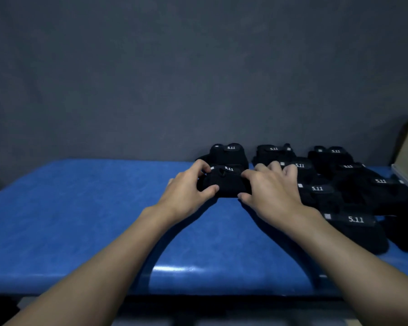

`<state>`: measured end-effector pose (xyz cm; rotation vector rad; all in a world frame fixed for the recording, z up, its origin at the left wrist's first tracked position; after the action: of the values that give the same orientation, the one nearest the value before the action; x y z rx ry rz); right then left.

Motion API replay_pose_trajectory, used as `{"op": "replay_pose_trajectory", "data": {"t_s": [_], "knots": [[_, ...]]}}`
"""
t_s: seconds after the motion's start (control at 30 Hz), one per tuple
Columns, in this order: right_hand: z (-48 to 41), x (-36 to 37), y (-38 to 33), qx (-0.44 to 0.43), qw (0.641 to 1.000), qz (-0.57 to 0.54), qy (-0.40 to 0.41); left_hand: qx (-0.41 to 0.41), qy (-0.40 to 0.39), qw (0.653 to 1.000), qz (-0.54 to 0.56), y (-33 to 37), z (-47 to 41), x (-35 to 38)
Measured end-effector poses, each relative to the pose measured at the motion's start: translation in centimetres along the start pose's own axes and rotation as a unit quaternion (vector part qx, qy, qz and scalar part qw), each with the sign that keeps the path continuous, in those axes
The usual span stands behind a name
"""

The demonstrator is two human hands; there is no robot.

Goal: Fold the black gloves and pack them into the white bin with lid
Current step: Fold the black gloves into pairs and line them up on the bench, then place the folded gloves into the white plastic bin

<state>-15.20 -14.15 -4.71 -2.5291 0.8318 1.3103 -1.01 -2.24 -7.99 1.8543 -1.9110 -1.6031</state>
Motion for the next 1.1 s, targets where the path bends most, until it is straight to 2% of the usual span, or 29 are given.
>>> {"op": "replay_pose_trajectory", "data": {"t_s": [0.23,0.5,0.7,0.83,0.97,1.1], "knots": [[-1.0,0.1,0.5,-0.027,0.999,0.021,-0.026,-0.008,0.019,1.0,-0.003,0.4,-1.2,0.9],[-0.2,-4.1,3.3,-0.058,0.997,-0.05,0.008,0.038,0.096,0.994,-0.021,6.0,-1.2,-0.2],[2.4,-7.9,9.2,-0.073,0.992,-0.099,-0.009,0.068,0.009,0.998,-0.011,13.5,1.0,2.0],[4.9,-10.2,14.2,-0.057,0.991,-0.117,-0.021,0.094,-0.026,0.994,-0.043,19.1,1.9,4.3],[7.6,-12.1,19.6,-0.002,0.991,-0.123,-0.049,0.126,-0.034,0.99,-0.059,24.1,3.0,6.9],[10.6,-12.7,25.0,0.077,0.983,-0.125,-0.108,0.149,-0.078,0.983,-0.069,27.3,4.1,10.2]]}}
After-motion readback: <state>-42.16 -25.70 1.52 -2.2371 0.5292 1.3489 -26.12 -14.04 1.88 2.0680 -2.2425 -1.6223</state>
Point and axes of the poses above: each hand's wrist, its own z-axis away from the middle knuckle, its own x-axis out of the palm, y = z × x, the point moved 3 cm from there along -z, towards the middle knuckle, and after that the axes turned 10 degrees about y, right-handed, at the moved point
